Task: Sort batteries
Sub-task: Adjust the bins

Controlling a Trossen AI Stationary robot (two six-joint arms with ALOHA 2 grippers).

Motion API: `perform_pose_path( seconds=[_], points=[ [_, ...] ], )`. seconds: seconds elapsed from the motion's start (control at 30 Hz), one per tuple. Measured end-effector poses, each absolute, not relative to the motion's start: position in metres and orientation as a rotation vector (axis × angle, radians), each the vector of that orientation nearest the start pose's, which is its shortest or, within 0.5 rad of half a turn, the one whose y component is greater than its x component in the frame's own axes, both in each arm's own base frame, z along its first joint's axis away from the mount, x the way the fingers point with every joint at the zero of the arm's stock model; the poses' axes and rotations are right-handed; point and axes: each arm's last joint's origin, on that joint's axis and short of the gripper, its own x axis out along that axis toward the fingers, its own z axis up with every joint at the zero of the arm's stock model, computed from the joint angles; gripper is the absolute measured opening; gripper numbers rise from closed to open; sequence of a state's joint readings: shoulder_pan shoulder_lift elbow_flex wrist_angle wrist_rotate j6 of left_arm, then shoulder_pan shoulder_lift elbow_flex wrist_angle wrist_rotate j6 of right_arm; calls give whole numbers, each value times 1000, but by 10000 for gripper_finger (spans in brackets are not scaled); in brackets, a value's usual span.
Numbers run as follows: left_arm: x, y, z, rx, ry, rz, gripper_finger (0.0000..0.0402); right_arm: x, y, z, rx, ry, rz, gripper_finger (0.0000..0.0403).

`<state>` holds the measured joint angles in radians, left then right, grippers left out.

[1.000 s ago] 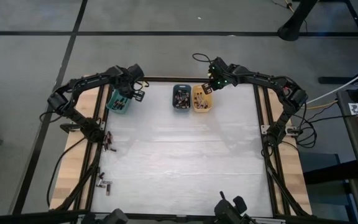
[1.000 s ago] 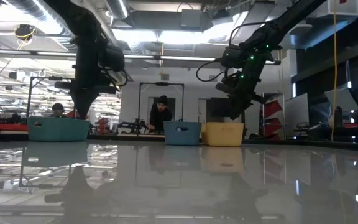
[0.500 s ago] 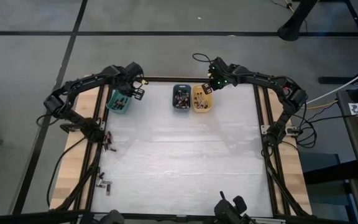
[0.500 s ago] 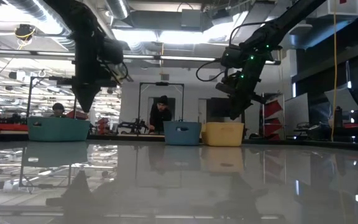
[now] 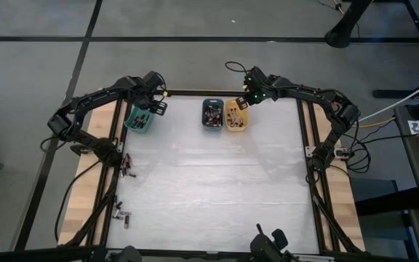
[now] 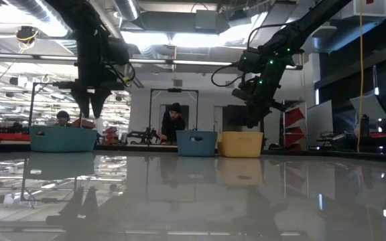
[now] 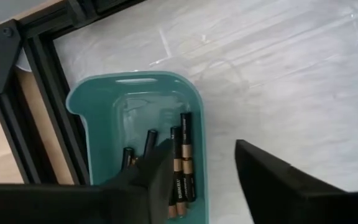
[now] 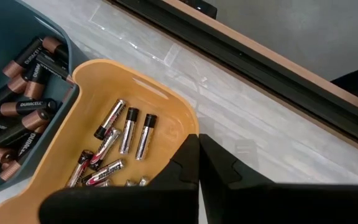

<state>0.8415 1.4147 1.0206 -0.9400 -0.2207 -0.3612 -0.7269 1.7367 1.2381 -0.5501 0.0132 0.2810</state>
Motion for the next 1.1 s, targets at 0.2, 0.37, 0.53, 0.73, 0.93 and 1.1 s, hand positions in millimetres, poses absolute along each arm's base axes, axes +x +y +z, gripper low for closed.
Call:
perform_pose_path(
  seconds=[0.2,0.37,0.53,0.73,0.93,1.1],
  points=[
    [162,191,232,-691,1169,1128,199,266,-237,216,620,909,-813,0],
    [162,191,232,-683,1175,1121,202,266,-237,216,620,909,-812,0],
    [164,193,221,-687,1180,1118,199,266,-237,216,622,909,-809,0],
    [157,183,190,-783,1193,1091,198,266,-237,216,622,909,-810,0],
    [150,172,172,-824,1247,1109,198,266,-237,216,622,907,-810,0],
    [151,167,166,-827,1247,1107,198,267,-237,216,617,893,-810,0]
  ],
)
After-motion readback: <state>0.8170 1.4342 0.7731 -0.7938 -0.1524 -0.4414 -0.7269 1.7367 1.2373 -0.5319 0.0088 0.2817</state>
